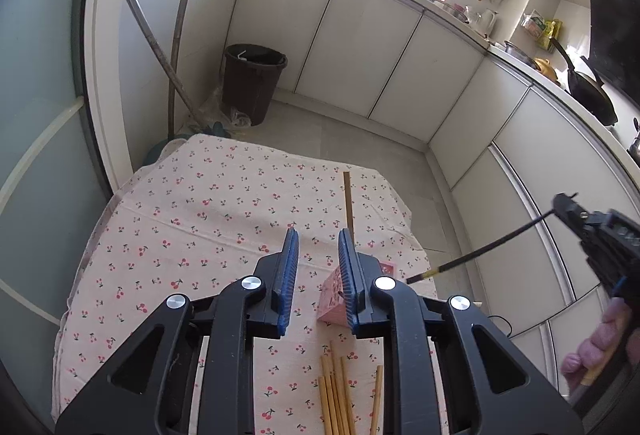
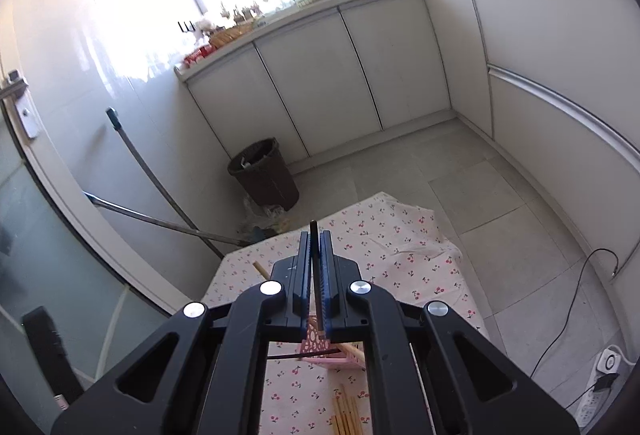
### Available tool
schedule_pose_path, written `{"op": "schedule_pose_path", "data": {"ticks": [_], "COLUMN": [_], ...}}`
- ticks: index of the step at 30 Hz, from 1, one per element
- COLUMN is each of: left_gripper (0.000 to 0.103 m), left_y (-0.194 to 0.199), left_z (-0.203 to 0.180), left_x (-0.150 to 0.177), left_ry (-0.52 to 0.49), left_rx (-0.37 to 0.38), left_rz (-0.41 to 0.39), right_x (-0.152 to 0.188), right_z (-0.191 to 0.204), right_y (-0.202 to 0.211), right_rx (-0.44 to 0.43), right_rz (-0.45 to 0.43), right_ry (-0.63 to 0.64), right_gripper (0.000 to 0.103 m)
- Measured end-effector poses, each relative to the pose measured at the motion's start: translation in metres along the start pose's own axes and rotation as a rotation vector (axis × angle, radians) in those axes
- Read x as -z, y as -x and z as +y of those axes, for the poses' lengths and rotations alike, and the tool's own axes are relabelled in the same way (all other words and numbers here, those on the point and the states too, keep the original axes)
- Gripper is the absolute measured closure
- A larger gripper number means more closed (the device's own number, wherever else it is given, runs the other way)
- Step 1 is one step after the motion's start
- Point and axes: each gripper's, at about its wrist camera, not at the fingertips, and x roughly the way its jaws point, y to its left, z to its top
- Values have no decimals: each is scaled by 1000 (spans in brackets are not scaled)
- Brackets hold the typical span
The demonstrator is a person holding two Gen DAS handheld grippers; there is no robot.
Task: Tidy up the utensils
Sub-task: 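Open the left gripper while the right gripper opens, dropping black chopsticks into the basket, then grasp a wooden chopstick with the left gripper while the right gripper grasps another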
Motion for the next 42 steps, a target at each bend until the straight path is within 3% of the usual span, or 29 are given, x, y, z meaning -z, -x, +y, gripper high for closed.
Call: {"op": "schedule_pose_path", "data": {"ticks": [6,10,15,19,25,28,33,35,36,39,42], "left_gripper": [81,79,68,59,43,39,19,10,7,7,7], "left_y": [-7,2,8,7,5,1,-7,-12,-16,-39,-71], "left_z": [-4,-17,-33,-44,-44,-42,-38,-34,-32,-20,-1], "left_x": [7,12,24,41,67,80,95,99,101,109,122], "left_ry": [-20,-66,-130,-181,-210,-219,-220,-210,-203,-174,-85], "left_rx": [27,44,53,51,6,-15,-42,-55,-62,-90,-87], "left_rz": [35,28,47,71,84,108,145,168,185,302,455], "right_x": [24,37,62,84,118,132,150,153,156,164,176], "right_z": [3,9,12,4,-13,-24,-40,-48,-53,-71,-89], "right_y": [-39,-29,-4,6,11,15,13,12,12,6,-6], "right_rx": [0,18,79,128,177,206,265,294,308,349,341], "right_rz": [46,46,31,47,109,115,132,132,134,169,272], "right_ry": [6,58,141,170,178,156,125,107,97,82,41], "right_gripper": [95,95,93,73,64,47,26,12,10,9,9]}}
